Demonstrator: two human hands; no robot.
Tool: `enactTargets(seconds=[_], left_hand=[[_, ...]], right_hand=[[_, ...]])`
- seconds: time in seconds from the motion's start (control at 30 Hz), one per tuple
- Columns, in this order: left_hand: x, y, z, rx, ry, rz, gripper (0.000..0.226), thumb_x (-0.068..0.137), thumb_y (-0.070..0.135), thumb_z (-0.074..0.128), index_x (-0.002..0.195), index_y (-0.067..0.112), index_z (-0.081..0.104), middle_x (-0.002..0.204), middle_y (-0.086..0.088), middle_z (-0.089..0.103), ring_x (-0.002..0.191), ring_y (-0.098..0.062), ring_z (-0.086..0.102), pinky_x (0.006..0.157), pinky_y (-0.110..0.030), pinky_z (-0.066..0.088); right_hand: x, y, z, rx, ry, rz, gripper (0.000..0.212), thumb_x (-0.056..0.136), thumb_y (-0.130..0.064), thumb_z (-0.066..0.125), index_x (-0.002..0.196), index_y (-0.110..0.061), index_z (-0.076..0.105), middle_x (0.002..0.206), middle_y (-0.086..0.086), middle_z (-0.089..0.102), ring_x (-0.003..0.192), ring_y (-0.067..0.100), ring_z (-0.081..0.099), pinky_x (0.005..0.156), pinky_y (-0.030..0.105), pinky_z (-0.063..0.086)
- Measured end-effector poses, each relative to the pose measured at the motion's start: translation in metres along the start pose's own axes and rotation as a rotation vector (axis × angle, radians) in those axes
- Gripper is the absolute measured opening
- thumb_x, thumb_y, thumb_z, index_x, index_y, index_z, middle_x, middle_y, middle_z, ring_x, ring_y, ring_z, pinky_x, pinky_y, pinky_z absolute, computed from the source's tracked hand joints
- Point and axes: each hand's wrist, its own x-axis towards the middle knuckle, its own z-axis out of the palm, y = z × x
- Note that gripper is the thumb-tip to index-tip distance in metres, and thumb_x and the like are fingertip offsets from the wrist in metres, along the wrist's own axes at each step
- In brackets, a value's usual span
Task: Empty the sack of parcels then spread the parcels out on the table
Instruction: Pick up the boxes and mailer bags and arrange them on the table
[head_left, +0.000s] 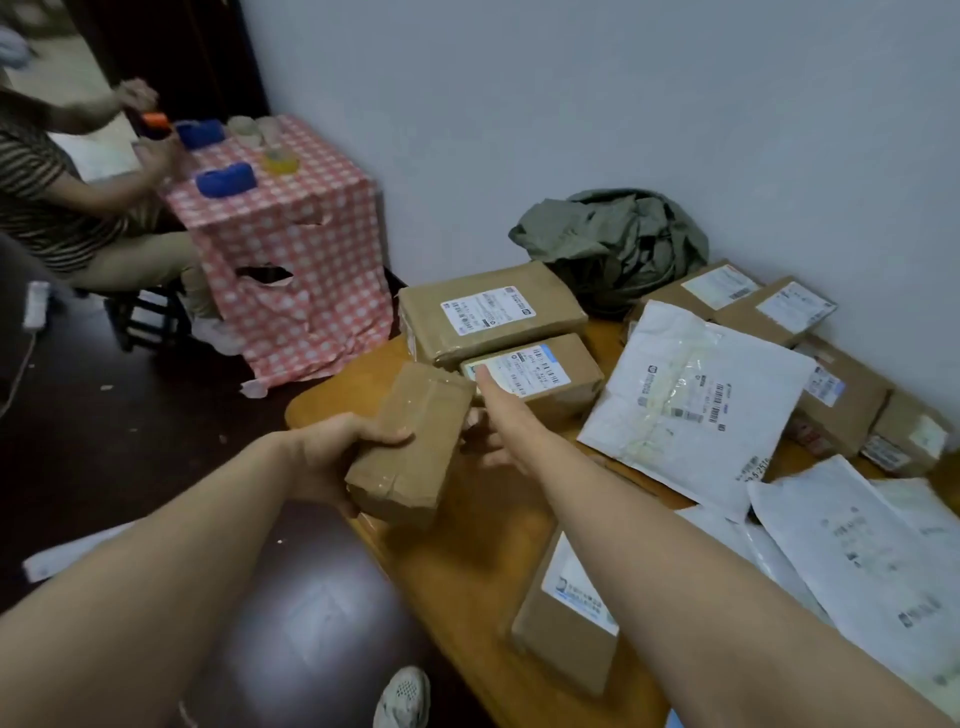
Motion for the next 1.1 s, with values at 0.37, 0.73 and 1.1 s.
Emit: enactTargets(seconds=[0.37, 0.73, 1.1], left_hand=[[0.019, -0.012, -0.011, 0.025, 0.652, 0.172, 0.063, 0.09, 0.052, 0.051, 0.14, 0.015, 0.044, 0.13, -0.01, 0.054, 0.113, -0.03, 0.053, 0.102, -0.043, 0.043], [0.024, -0.003, -0.004, 0.311, 0.447, 0.048, 0.075, 0.078, 0.041, 0.073, 0.141, 0.019, 0.038, 0.123, -0.005, 0.055, 0.101, -0.022, 0.056, 0.092, -0.04, 0.048], [0.04, 0.028, -0.03, 0.696, 0.514, 0.035, 0.118, 0.075, 0.038, 0.074, 0.15, 0.024, -0.017, 0.154, -0.017, 0.01, 0.141, -0.035, 0.017, 0.111, -0.042, 0.029]], right_hand=[[0.018, 0.002, 0.043, 0.151, -0.068, 0.037, 0.046, 0.098, -0.039, 0.042, 0.137, -0.015, 0.042, 0.099, 0.006, 0.055, 0.096, 0.028, 0.057, 0.079, 0.042, 0.055], [0.008, 0.021, 0.051, -0.06, -0.196, 0.12, 0.044, 0.1, -0.032, 0.04, 0.142, -0.037, 0.027, 0.134, 0.009, 0.047, 0.112, 0.038, 0.057, 0.083, 0.047, 0.056], [0.031, 0.012, 0.063, 0.049, -0.054, 0.027, 0.048, 0.097, -0.015, 0.049, 0.144, -0.023, 0.038, 0.137, 0.018, 0.049, 0.104, 0.036, 0.064, 0.075, 0.038, 0.059]])
